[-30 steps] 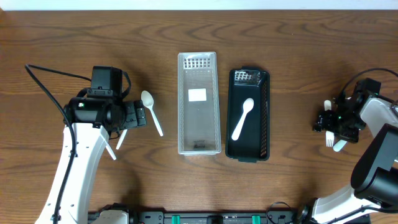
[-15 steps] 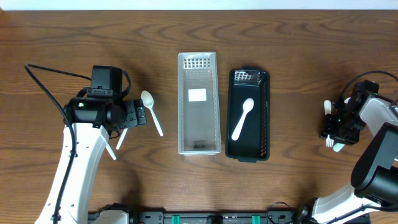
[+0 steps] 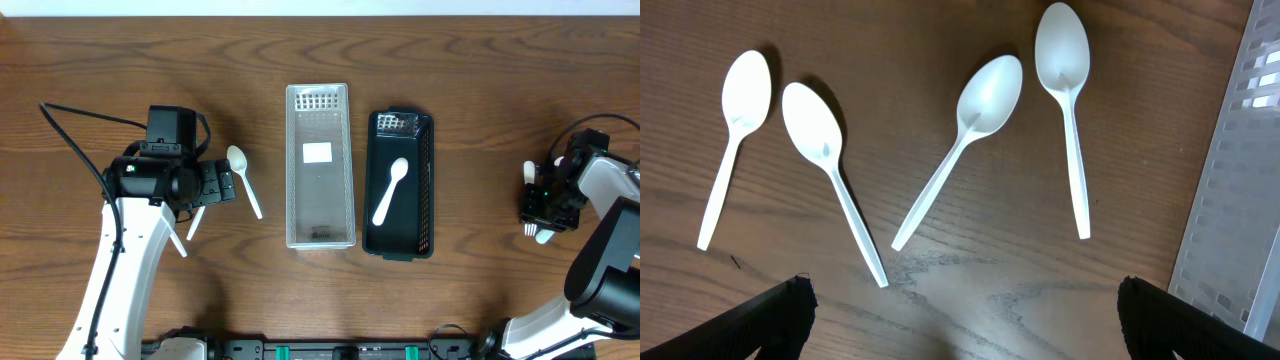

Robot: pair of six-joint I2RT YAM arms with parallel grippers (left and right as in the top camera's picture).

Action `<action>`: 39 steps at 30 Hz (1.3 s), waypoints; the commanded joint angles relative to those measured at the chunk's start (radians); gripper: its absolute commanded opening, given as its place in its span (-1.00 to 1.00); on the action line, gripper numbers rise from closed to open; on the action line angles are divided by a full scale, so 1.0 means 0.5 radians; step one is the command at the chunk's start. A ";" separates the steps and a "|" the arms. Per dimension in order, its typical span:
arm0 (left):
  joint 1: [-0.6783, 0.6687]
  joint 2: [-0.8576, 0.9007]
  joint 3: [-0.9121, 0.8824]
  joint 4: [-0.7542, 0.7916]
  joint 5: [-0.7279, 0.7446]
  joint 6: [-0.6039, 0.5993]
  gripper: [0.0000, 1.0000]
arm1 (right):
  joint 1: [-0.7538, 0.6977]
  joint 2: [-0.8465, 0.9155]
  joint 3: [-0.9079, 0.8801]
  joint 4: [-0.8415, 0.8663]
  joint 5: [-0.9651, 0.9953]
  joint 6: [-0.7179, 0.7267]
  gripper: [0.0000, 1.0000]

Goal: Pack container
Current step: 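Carry the fork with the right gripper into the black basket and release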

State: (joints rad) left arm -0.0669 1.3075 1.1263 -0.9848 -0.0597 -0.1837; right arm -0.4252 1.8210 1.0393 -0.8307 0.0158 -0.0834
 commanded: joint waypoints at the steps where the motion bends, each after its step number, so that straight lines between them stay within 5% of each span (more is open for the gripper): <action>1: 0.010 0.011 0.018 -0.001 -0.024 -0.018 0.96 | -0.011 0.050 -0.019 0.024 -0.040 0.047 -0.36; 18: 0.010 0.011 0.018 -0.001 -0.024 -0.018 0.96 | 0.222 0.034 0.365 -0.227 -0.108 0.053 -0.51; 25: 0.010 0.011 0.018 0.003 -0.025 -0.018 0.96 | 0.608 -0.051 0.831 -0.508 -0.375 0.130 -0.42; 28: 0.010 0.011 0.018 0.007 -0.024 -0.018 0.96 | 0.806 -0.097 0.965 -0.515 -0.461 0.325 -0.58; 39: 0.010 0.011 0.018 0.007 -0.025 -0.019 0.96 | 1.424 -0.053 1.025 -0.421 -0.104 0.595 -0.70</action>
State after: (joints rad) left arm -0.0673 1.3075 1.1263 -0.9829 -0.0597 -0.1841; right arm 0.2340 1.7836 1.5436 -1.0473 -0.1303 0.1455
